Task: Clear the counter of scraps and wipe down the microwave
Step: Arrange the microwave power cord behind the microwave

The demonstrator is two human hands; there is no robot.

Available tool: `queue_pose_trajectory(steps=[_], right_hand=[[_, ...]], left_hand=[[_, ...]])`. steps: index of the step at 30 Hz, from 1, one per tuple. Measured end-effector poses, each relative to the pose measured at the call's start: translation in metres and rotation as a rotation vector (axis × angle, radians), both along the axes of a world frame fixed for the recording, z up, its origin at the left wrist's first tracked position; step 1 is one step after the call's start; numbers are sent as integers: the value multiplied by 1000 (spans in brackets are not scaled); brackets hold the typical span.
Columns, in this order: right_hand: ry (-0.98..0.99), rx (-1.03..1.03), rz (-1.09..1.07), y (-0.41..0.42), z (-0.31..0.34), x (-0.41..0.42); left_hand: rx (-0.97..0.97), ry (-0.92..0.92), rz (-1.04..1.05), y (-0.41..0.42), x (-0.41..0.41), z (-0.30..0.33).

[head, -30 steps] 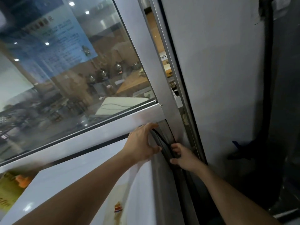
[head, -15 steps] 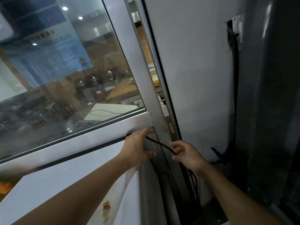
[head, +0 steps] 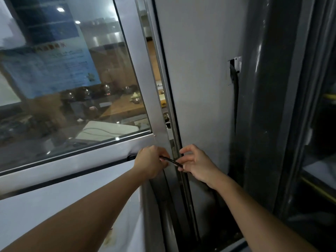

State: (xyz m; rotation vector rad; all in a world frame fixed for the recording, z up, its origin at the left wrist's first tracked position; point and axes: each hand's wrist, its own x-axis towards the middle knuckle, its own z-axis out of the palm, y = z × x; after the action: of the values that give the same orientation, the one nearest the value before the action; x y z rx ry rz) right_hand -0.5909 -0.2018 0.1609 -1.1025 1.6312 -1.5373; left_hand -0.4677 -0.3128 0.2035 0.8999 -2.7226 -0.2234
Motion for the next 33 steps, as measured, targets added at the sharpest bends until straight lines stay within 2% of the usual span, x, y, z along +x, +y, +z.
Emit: queue_pose_trajectory(steps=[6, 11, 14, 19, 21, 24, 28, 33], right_hand=[[16, -9, -41, 13, 2, 0], [105, 254, -42, 29, -18, -8], [95, 287, -9, 37, -27, -2], [206, 198, -162, 46, -11, 1], [191, 140, -202, 52, 6, -1], [192, 65, -203, 61, 39, 0], [303, -17, -196, 64, 79, 8], [359, -104, -207, 72, 113, 22]], left_hand=[[140, 242, 40, -4, 15, 12], [232, 427, 82, -9, 23, 26], [287, 517, 117, -12, 27, 30], [319, 540, 135, -5, 33, 34], [303, 506, 103, 2, 33, 41], [242, 449, 12, 18, 26, 60], [138, 411, -108, 49, 15, 87], [172, 444, -162, 66, 20, 109]])
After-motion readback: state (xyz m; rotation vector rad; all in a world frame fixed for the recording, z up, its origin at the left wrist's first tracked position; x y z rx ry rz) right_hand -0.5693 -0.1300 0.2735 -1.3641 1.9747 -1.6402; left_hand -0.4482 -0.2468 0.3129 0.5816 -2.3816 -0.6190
